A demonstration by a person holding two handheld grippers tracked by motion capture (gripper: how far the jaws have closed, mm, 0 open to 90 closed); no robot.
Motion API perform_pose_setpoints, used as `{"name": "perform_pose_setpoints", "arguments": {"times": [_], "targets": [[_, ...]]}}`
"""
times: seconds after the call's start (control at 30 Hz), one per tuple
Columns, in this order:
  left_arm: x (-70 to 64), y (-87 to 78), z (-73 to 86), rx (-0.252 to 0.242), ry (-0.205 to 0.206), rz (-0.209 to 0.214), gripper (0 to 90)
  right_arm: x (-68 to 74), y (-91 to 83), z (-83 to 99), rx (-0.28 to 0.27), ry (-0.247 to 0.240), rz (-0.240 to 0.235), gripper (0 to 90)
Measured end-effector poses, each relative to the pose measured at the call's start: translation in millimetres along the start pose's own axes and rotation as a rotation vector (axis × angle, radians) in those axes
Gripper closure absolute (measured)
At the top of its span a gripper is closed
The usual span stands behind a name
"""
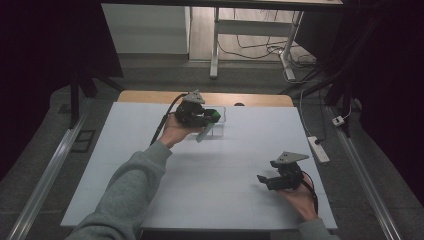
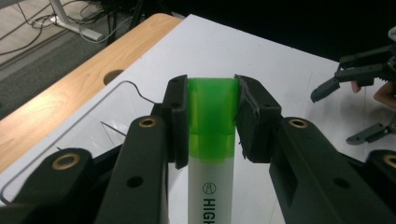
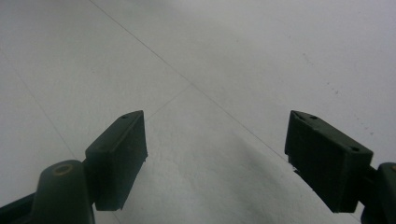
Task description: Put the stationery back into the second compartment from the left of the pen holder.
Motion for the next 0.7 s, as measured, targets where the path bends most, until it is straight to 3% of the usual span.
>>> {"name": "perform_pose_setpoints", "arguments": {"times": [0.7], "targets": [[18.8, 3.9, -21.4, -0.029, -0.038, -0.018, 66.5, 0.0, -0.4, -0.2, -0.001, 0.002, 0.002, 20.5]]}}
Point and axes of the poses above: each handheld gripper's, and its own axes: y roughly forward along the jaws, z roughly out of its underside, x roughly to its left, the point moved 8 cm from there along y, roughly forward along the jaws, and after that the axes turned 13 degrees about -y, right-handed, at the moved point
